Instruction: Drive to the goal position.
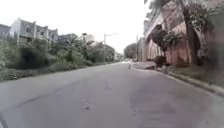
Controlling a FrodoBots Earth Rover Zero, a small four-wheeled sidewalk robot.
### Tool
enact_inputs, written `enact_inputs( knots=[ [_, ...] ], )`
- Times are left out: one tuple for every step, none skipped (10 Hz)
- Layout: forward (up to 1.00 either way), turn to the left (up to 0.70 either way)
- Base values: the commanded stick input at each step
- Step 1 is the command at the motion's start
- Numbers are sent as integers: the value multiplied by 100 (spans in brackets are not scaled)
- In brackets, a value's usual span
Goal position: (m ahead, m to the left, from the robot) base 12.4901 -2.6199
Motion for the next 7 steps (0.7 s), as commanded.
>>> enact_inputs(
  knots=[
    [100,0],
    [100,0],
    [100,-21],
    [100,-39],
    [100,-37],
    [100,-35],
    [100,-33]
  ],
)
